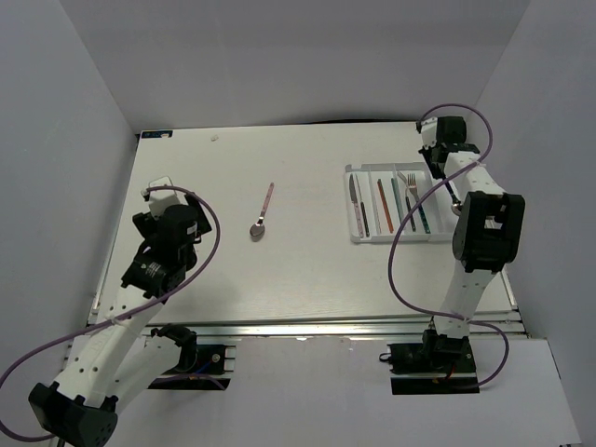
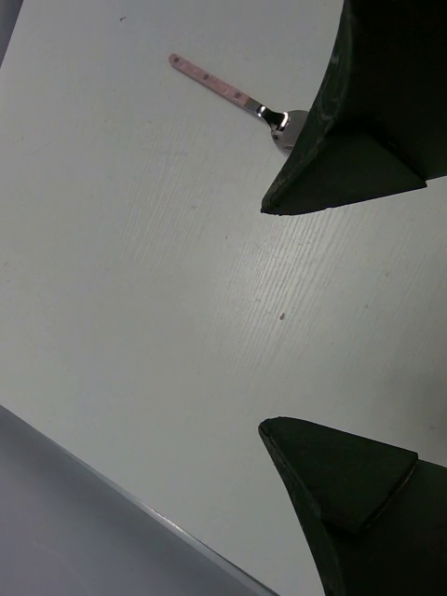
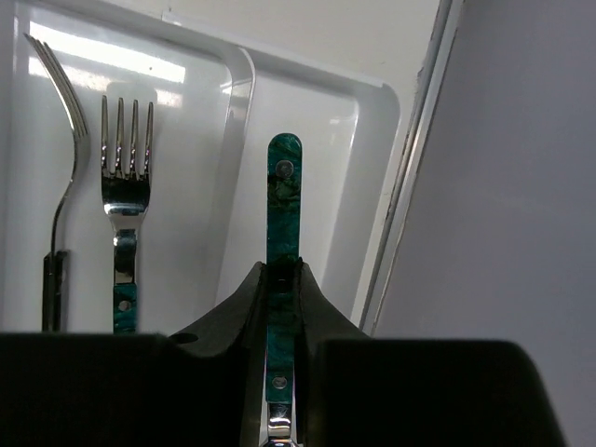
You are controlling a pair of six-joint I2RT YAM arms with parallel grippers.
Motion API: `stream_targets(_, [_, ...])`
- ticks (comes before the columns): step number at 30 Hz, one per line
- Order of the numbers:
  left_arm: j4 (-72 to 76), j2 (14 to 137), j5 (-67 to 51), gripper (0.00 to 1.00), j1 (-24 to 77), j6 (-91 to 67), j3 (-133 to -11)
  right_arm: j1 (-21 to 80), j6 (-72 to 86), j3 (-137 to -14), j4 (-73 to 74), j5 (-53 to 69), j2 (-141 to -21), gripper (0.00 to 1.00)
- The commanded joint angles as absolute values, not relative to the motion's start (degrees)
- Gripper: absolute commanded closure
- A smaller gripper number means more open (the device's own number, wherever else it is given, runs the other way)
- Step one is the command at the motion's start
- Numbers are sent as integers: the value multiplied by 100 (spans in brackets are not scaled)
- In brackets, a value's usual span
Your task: Sort the eating utensils into containers
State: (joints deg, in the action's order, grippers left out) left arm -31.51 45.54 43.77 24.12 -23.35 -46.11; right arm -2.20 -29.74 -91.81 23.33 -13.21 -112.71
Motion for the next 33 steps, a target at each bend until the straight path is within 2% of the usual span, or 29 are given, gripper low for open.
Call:
stream_targets(1, [-3059,4570,4228,2,2408,-2276,-4605,-308,-3323,-9168,2005,-1318,-11250,100])
stream_targets(8, [-3050,4658,4210,2,2408,-2259,-4597,-352,-3164,-9053,1899,-1582,-11671,99])
stream_targets(9, [-3050,4693,4201,2,2408,-2250,-4605,-369,-3164,-9061,1890,-1626,-11707,93])
stream_targets(11, [-3067,4789,4184,2,2408,-2250,-4623,-413,-3112,-9026,1828,-1679,-11760,90])
stream_targets(12, [-3076,4825,4166,2,2408,-2250,-4640,-413,-3094,-9009,1785,-1670,-11760,83])
stream_targets(14, [-3076,4904,4157,2,2408,-2250,-4667,-457,-3015,-8965,1644,-1696,-11760,81])
stream_targets(15, [-3076,4913,4149,2,2408,-2250,-4667,-474,-2971,-8991,1644,-1696,-11768,76])
stream_targets(16, [-3076,4948,4114,2,2408,-2250,-4684,-492,-2919,-9017,1644,-1696,-11777,70])
stream_targets(18, [-3067,4992,4087,2,2408,-2250,-4693,-501,-2787,-9088,1679,-1688,-11804,48])
stream_targets(20, [-3050,5045,4034,2,2408,-2250,-4728,-501,-2672,-9175,1749,-1565,-11760,46])
stream_targets(21, [-3024,5115,3999,2,2408,-2250,-4763,-501,-2524,-9219,1784,-1556,-11742,41])
stream_targets(26, [-2883,5808,3282,2,2408,-2241,-5508,-510,-1847,-9764,2196,-1381,-11497,40])
stream_targets(27, [-2822,6288,2826,2,2408,-2163,-5693,-510,-1419,-9921,2345,-1136,-11287,31])
stream_targets(28, [-2830,6597,2621,2,2408,-2162,-5904,-501,-1198,-10010,2425,-968,-11181,14])
stream_targets(29, [-2865,6931,2436,2,2391,-2136,-6393,-492,-934,-10080,2495,-793,-11049,11])
stream_targets(31, [-3014,8012,2015,2,2321,-2092,-6941,-396,-353,-10021,2505,-169,-10542,11])
stream_targets(33, [-3006,8610,1530,2,2215,-2004,-7389,-195,-80,-9548,2112,-271,-10048,11])
